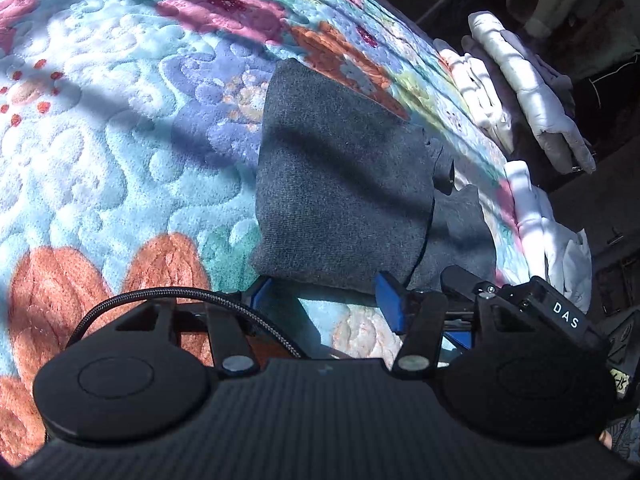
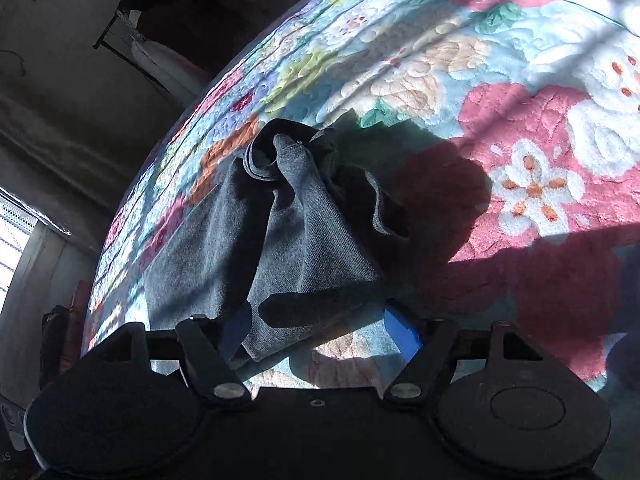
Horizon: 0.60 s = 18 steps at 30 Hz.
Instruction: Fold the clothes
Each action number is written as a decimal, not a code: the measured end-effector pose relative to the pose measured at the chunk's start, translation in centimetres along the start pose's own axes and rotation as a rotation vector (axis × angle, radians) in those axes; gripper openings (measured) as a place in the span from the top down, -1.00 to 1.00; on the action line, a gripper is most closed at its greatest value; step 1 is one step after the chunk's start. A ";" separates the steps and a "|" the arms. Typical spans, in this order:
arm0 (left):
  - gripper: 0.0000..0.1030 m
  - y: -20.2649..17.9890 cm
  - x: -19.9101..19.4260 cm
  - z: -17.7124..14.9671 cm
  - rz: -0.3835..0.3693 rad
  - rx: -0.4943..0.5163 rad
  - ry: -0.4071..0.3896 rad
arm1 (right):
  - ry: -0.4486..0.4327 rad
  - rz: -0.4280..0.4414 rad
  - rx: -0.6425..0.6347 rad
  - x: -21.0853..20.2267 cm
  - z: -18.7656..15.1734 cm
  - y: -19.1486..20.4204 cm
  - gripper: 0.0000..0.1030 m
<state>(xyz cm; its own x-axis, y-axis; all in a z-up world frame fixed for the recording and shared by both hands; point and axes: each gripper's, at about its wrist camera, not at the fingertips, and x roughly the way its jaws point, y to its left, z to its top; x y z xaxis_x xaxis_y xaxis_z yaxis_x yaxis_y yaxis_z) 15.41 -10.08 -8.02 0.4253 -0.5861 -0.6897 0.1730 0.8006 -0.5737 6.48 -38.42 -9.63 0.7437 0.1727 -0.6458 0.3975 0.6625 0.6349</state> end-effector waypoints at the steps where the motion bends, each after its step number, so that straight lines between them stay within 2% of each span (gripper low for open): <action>1: -0.03 -0.1 0.0 0.0 0.005 0.003 -0.005 | -0.009 -0.002 0.006 0.1 0.0 -0.1 -0.51; 8: -0.03 0.1 -0.2 0.1 -0.008 -0.015 -0.022 | -0.046 -0.017 -0.009 0.6 0.5 -0.1 -0.49; 11: -0.03 0.5 -0.3 0.1 -0.017 -0.035 -0.021 | -0.077 -0.031 -0.056 0.5 0.6 0.1 -0.17; 13: -0.03 0.5 -0.3 0.1 -0.010 -0.034 -0.023 | -0.091 -0.029 -0.100 0.4 0.7 0.2 0.37; 16: -0.03 0.7 -0.2 0.1 0.002 -0.033 -0.025 | -0.142 -0.035 -0.286 -0.7 0.6 1.8 0.54; 18: -0.03 0.8 -0.2 0.2 0.008 -0.034 -0.024 | -0.190 -0.088 -0.446 -1.6 0.2 3.2 0.56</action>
<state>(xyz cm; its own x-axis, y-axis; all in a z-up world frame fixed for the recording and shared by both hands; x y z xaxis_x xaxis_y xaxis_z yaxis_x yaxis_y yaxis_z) 15.60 -9.33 -8.27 0.4476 -0.5765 -0.6836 0.1393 0.8001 -0.5835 6.67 -36.74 -6.53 0.8189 -0.0068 -0.5740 0.2258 0.9231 0.3112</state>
